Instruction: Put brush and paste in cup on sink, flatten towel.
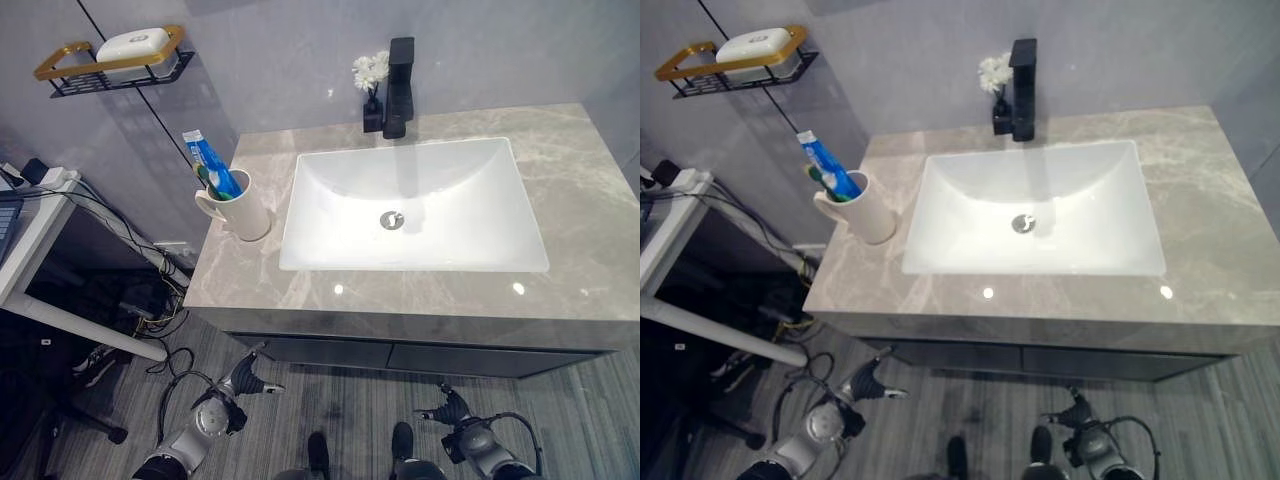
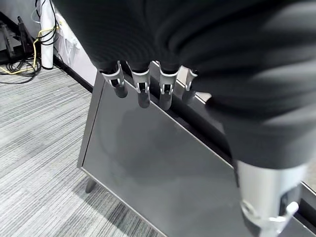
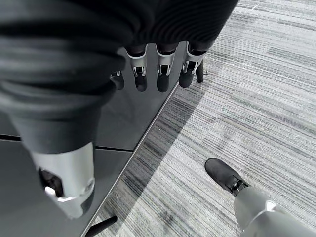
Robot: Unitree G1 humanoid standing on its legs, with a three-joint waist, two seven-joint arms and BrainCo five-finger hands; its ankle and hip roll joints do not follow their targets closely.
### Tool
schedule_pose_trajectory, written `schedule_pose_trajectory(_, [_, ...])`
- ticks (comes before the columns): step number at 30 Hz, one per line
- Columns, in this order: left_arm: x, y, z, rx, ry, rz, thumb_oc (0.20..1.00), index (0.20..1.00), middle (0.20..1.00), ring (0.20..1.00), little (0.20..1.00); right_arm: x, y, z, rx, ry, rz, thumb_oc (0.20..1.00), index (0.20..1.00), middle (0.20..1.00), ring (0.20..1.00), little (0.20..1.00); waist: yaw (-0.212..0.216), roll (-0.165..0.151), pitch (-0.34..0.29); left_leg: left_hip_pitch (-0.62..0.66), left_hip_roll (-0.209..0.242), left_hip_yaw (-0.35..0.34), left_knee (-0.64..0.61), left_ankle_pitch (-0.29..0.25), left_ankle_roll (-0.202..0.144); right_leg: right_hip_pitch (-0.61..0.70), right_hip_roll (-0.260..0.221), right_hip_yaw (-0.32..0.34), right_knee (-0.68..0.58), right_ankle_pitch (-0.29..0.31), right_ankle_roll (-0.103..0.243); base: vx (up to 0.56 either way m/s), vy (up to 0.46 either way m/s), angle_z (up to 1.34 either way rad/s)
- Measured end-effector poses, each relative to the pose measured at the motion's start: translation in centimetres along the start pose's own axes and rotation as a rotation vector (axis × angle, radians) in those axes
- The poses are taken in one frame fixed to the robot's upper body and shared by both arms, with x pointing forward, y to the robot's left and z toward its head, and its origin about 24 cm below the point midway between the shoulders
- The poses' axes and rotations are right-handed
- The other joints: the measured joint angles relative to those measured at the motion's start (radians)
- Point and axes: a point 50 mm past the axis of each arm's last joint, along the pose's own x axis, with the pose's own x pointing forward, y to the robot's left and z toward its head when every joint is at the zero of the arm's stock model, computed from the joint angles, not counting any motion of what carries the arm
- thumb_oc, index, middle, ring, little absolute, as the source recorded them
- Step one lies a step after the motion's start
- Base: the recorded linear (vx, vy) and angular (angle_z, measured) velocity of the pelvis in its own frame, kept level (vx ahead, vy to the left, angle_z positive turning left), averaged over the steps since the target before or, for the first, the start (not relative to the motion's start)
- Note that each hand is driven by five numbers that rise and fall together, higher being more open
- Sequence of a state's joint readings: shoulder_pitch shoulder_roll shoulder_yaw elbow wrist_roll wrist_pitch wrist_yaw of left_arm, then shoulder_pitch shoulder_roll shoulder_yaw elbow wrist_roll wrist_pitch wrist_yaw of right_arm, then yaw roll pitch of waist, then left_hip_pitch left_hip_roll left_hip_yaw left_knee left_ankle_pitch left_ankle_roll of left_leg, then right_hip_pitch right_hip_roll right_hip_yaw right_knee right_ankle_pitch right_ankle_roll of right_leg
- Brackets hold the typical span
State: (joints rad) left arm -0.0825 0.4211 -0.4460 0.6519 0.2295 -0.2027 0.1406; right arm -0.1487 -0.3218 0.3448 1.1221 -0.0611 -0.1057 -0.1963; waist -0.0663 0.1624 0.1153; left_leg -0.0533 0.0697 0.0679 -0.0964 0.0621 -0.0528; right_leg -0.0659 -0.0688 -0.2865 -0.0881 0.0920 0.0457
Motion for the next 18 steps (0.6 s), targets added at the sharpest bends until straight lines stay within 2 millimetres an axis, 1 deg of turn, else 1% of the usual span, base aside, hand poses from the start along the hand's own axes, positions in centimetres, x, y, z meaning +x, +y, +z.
schedule_pose_trajectory(3, [0.4, 0.6, 0.6, 0.011, -0.024, 0.033, 1.0, 1.0, 1.0, 1.0, 1.0, -0.3, 0.3, -1.0, -0.002, 0.027, 0.007, 1.0, 1.0, 1.0, 1.0, 1.0, -0.001, -0.018, -0.012, 0.0, 0.001, 0.002, 0.0, 0.0, 0.0, 0.0, 0.0, 0.002, 0.0, -0.001, -0.001, 0.0, 0.0, 0.0])
schedule_pose_trajectory(5, [0.5, 1.4, 1.7, 0.004, -0.071, 0.072, 1.0, 1.0, 1.0, 1.0, 1.0, -0.6, 0.6, -1.6, -0.003, 0.044, 0.012, 1.0, 1.0, 1.0, 1.0, 1.0, 0.002, -0.027, -0.017, -0.001, 0.0, 0.001, -0.003, 0.0, 0.0, 0.0, 0.0, 0.002, 0.0, -0.002, -0.001, 0.0, 0.0, 0.0])
schedule_pose_trajectory(8, [0.1, 2.4, 2.7, -0.017, -0.124, 0.125, 1.0, 1.0, 1.0, 1.0, 1.0, -0.9, 1.1, -2.4, 0.0, 0.065, 0.024, 1.0, 1.0, 1.0, 1.0, 1.0, 0.001, -0.031, -0.02, -0.001, 0.0, 0.001, -0.004, -0.001, 0.0, 0.003, 0.0, 0.002, 0.0, -0.004, -0.001, 0.0, 0.0, 0.0])
schedule_pose_trajectory(11, [-0.1, 3.6, 4.2, -0.066, -0.196, 0.182, 1.0, 1.0, 1.0, 1.0, 1.0, -1.2, 1.4, -3.1, -0.001, 0.089, 0.034, 1.0, 1.0, 1.0, 1.0, 1.0, 0.018, -0.03, -0.021, 0.002, 0.0, -0.003, -0.004, 0.0, 0.0, 0.009, 0.0, -0.002, 0.0, -0.004, -0.001, 0.0, -0.009, 0.04])
schedule_pose_trajectory(13, [-0.2, 3.7, 4.3, -0.064, -0.204, 0.183, 1.0, 1.0, 1.0, 1.0, 1.0, -1.3, 1.5, -3.2, -0.001, 0.093, 0.035, 1.0, 1.0, 1.0, 1.0, 1.0, 0.023, -0.029, -0.022, 0.007, 0.0, -0.006, -0.005, 0.0, 0.0, 0.016, 0.0, -0.005, 0.0, -0.005, -0.001, -0.01, -0.003, 0.04])
schedule_pose_trajectory(18, [-0.5, 3.3, 3.0, -0.066, -0.156, 0.175, 1.0, 1.0, 1.0, 1.0, 1.0, -1.0, 1.2, -2.6, 0.011, 0.08, 0.023, 1.0, 1.0, 1.0, 1.0, 1.0, 0.026, -0.025, -0.025, 0.01, 0.0, -0.021, -0.005, 0.001, -0.001, 0.026, 0.0, -0.021, 0.0, -0.007, -0.001, -0.02, 0.002, 0.08])
